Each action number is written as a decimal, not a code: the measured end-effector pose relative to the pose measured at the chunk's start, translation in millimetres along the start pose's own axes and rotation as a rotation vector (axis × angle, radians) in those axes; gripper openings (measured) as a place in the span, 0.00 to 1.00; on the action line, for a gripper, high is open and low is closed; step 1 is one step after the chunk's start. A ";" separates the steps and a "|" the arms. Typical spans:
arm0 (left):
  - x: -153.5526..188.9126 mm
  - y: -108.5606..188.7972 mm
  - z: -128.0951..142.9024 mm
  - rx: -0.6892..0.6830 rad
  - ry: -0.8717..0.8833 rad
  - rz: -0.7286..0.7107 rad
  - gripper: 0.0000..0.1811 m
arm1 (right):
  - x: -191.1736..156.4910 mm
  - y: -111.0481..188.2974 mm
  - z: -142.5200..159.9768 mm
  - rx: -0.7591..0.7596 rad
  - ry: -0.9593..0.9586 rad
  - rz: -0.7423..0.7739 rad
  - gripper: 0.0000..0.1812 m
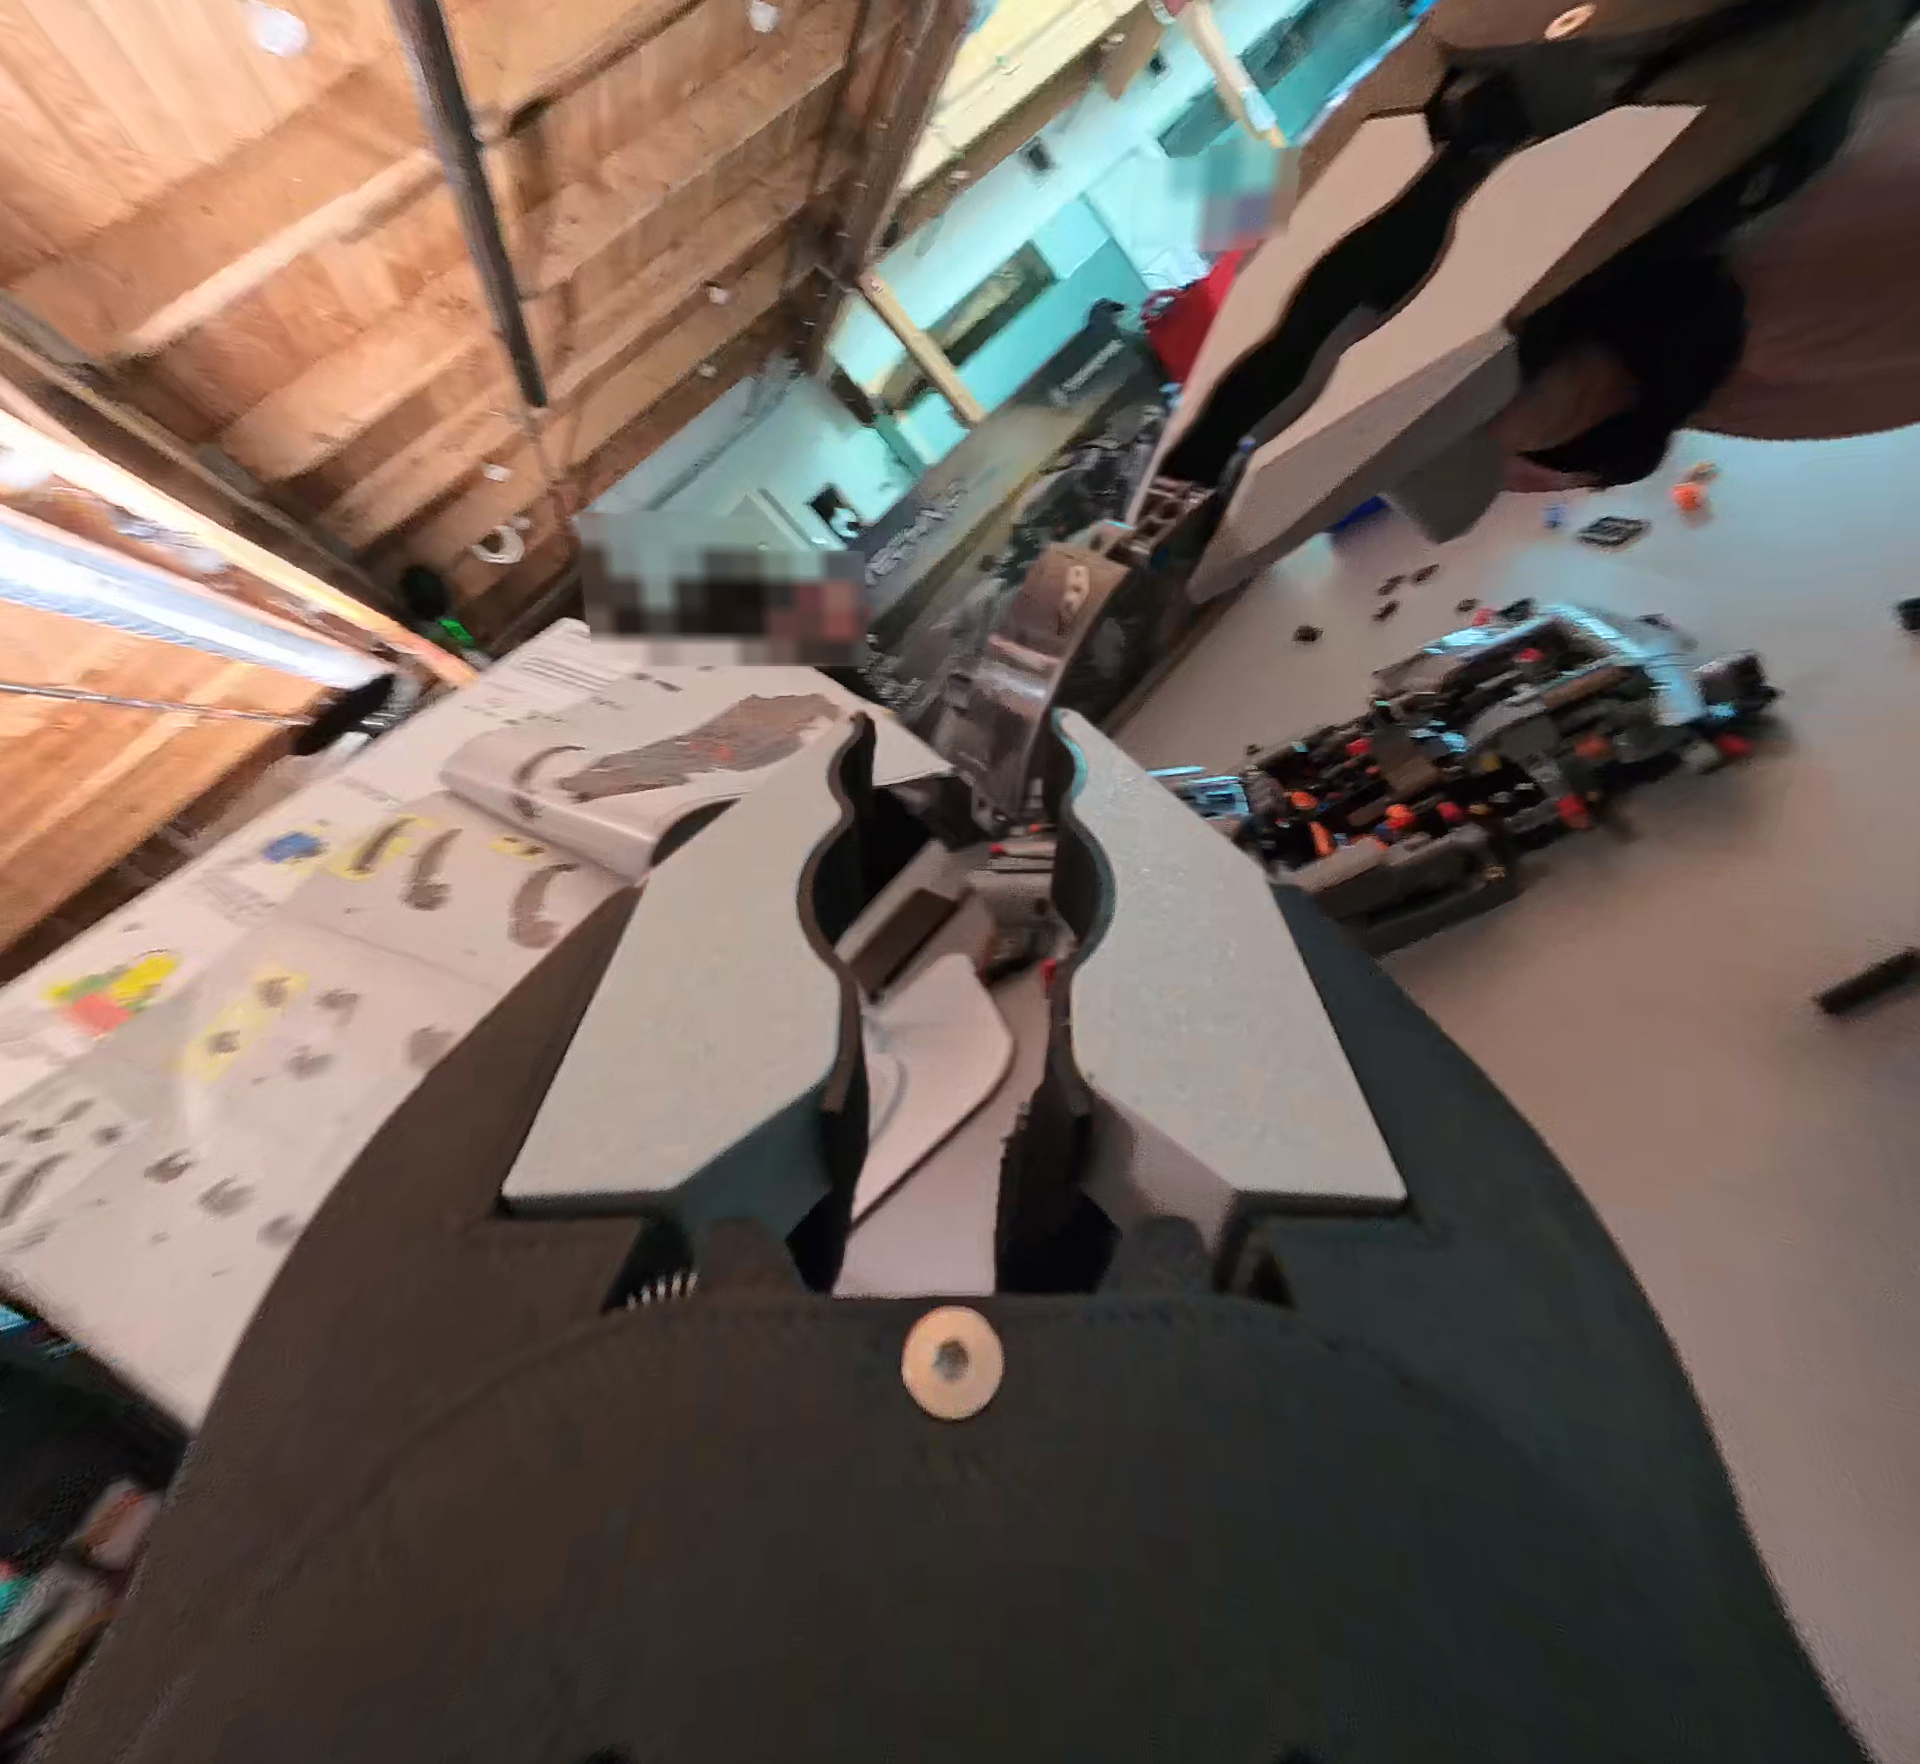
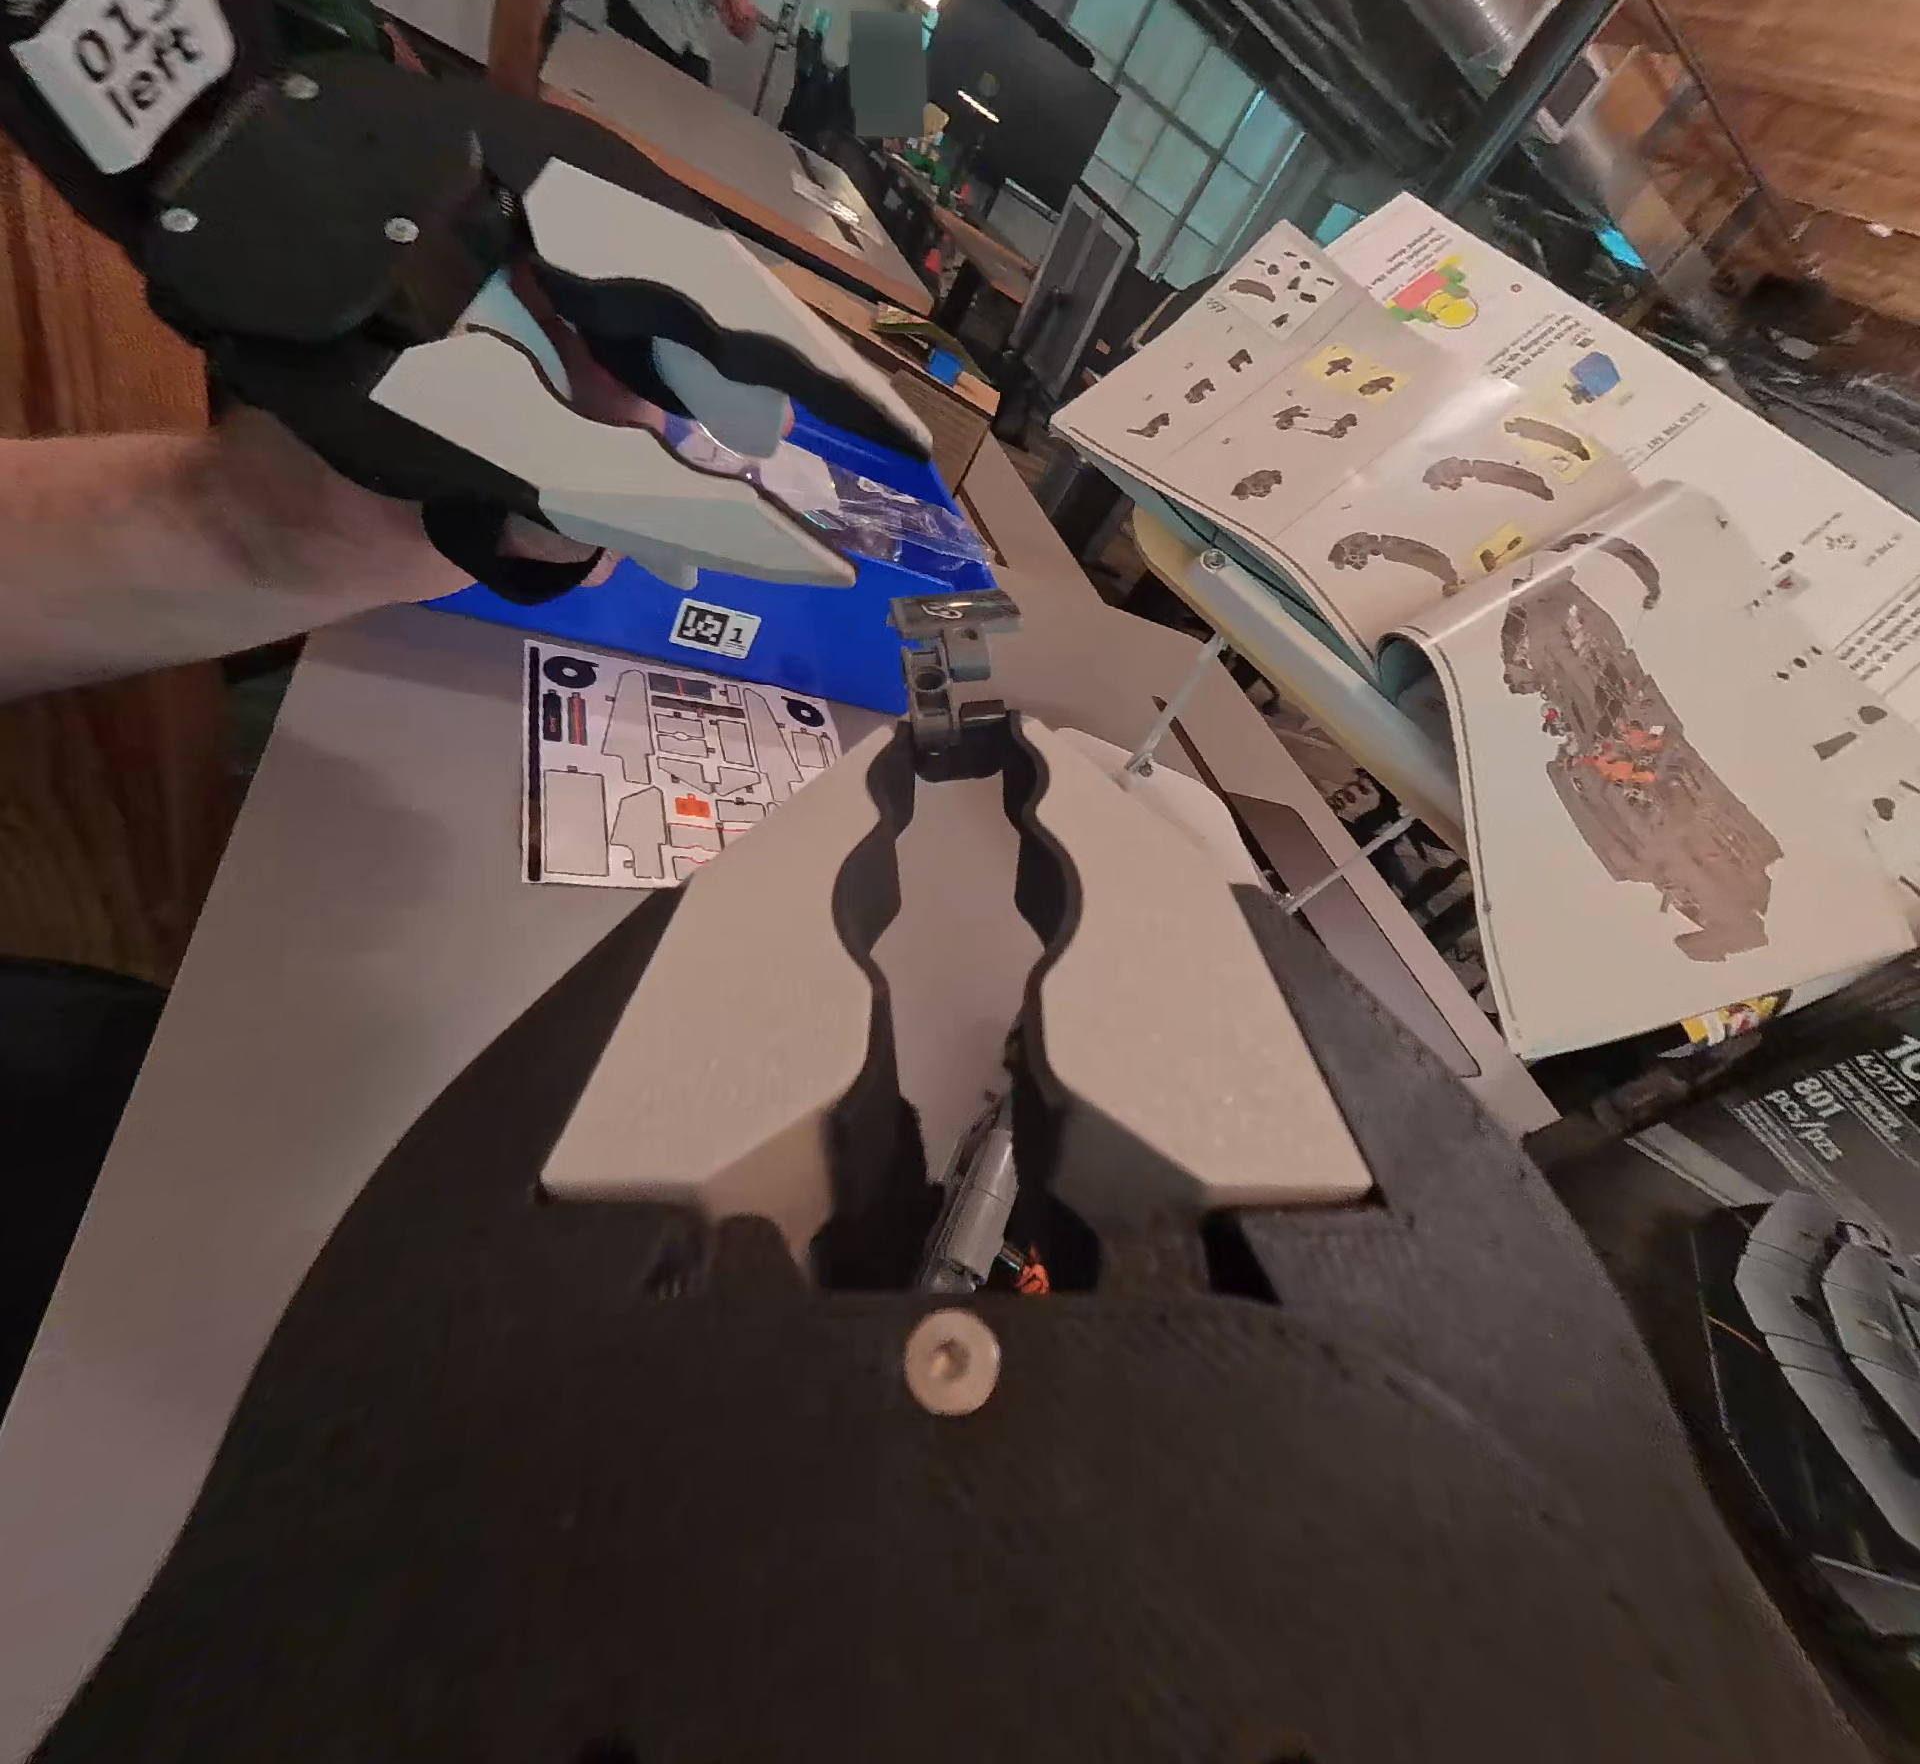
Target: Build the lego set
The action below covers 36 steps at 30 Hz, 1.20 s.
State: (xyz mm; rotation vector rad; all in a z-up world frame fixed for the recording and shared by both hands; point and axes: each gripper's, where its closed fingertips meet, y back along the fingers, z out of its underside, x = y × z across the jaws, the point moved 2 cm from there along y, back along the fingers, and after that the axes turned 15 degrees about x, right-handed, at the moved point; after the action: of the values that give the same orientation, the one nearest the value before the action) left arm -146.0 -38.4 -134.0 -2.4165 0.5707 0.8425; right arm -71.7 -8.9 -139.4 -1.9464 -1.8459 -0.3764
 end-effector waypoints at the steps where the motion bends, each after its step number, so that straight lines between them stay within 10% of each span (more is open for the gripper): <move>1: 2.2 -1.6 2.8 -0.014 0.051 0.036 0.17 | 2.0 0.8 -1.4 0.006 -0.004 -0.001 0.08; 23: -20.9 -89.5 38.3 0.123 1.156 0.246 0.27 | 65.5 -3.8 1.4 0.038 0.324 0.211 0.08; 36: 7.0 -120.1 62.7 0.151 1.396 0.364 0.26 | 72.0 9.3 22.3 0.021 0.364 0.247 0.08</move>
State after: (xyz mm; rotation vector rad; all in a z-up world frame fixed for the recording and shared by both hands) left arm -104.8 90.6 -141.7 -2.4464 1.4794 -0.9275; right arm -59.0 64.6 -125.6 -1.9128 -1.3603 -0.5839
